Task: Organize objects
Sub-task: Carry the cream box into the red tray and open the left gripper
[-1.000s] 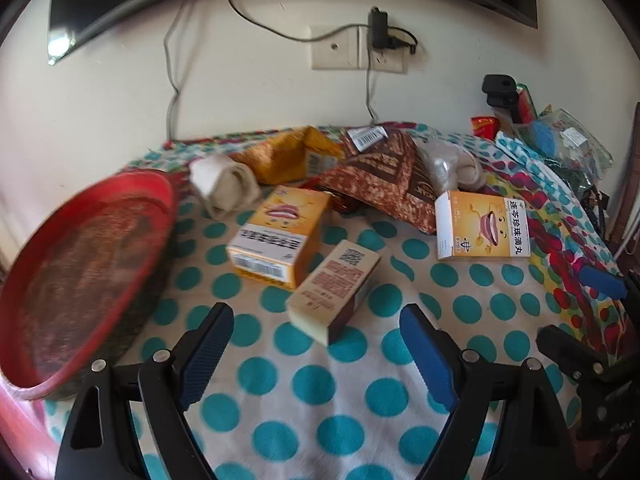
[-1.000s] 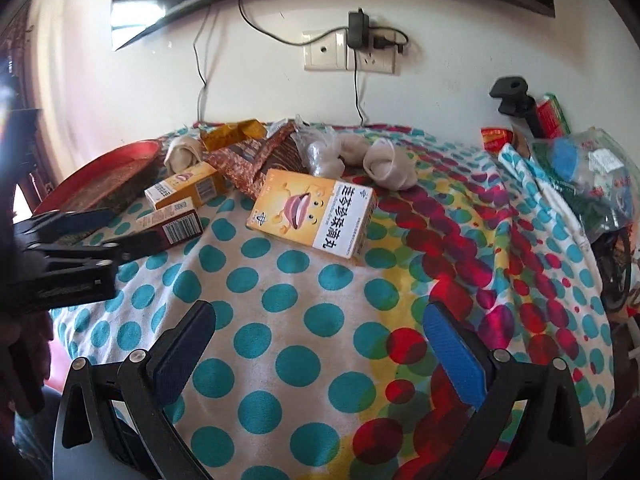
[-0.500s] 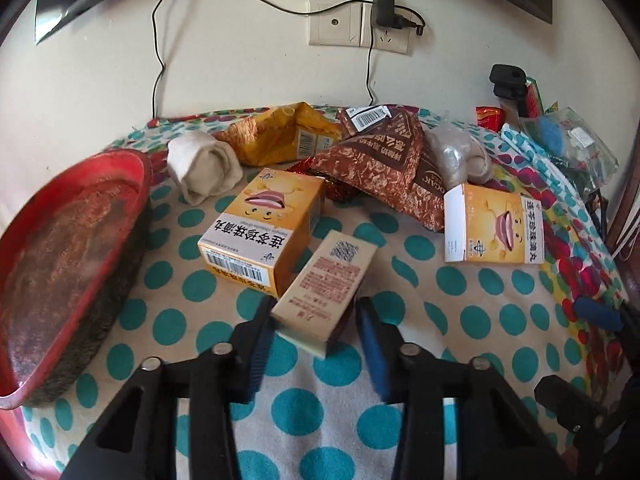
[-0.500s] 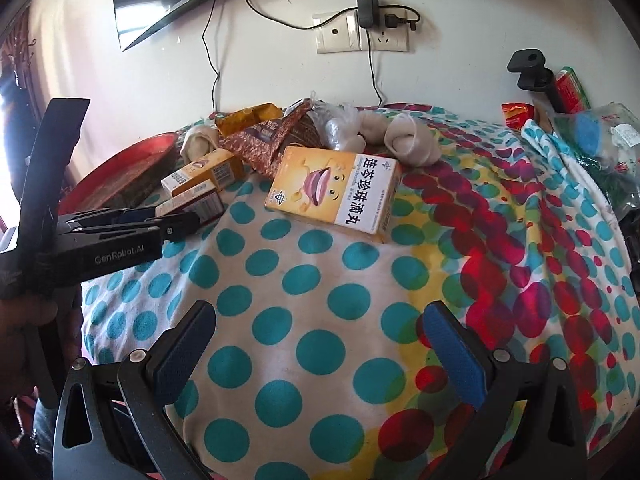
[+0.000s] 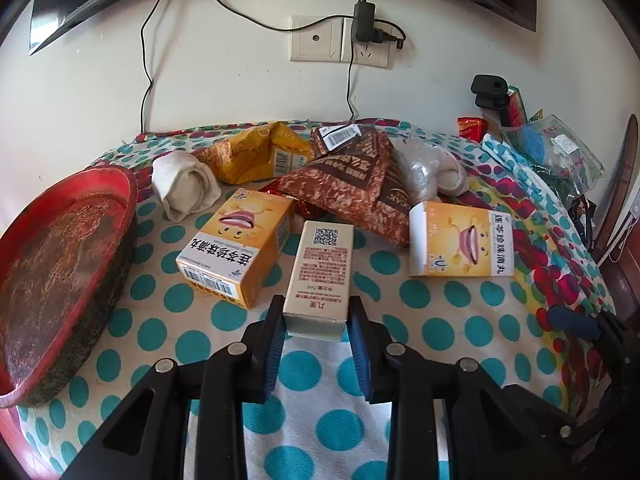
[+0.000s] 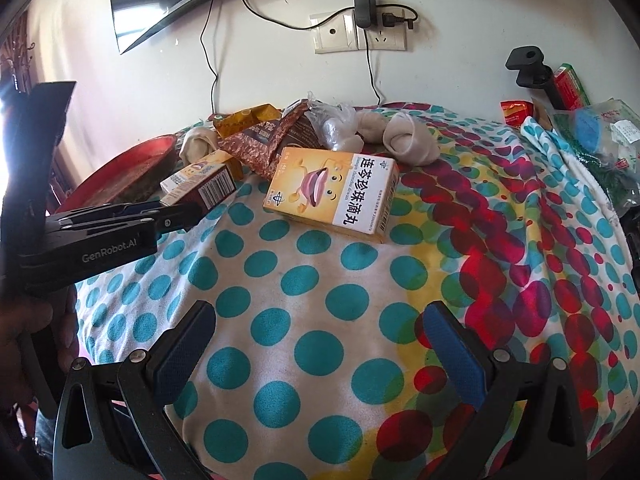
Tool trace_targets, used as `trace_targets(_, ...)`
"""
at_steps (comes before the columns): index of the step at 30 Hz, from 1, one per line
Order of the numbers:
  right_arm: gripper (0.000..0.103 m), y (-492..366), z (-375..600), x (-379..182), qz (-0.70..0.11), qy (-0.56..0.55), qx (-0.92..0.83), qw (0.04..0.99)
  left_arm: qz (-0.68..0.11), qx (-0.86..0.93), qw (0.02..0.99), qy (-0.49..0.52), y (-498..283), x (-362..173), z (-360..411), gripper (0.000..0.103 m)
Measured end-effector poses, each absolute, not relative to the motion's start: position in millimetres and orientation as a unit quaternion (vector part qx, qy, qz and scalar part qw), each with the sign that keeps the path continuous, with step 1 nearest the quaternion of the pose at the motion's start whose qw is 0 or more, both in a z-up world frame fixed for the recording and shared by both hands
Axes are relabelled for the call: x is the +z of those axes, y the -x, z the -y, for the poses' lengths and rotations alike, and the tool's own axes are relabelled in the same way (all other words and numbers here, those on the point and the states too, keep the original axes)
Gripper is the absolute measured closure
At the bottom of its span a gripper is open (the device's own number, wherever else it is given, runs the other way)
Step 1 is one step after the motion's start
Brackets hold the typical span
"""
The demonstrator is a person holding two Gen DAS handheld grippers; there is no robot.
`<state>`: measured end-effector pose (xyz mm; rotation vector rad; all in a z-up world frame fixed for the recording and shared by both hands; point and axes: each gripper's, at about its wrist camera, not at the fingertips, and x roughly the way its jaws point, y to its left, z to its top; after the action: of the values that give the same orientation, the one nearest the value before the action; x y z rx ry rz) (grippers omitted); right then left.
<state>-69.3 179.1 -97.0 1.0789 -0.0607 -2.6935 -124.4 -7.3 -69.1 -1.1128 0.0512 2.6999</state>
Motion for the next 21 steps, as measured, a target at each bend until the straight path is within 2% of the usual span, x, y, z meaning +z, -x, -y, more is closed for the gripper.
trace_targets(10, 0.000, 71.5, -178.5, -101.6, 0.025, -0.376, -0.918, 0.123, 0.005, 0.932, 0.071, 0.354, 100.9, -54.9, 33.7, 0.073)
trace_targets(21, 0.000, 67.4, -171.3, -98.9, 0.025, -0.372, -0.918, 0.135, 0.056, 0.926, -0.110, 0.357, 108.4, -34.4, 186.5, 0.072)
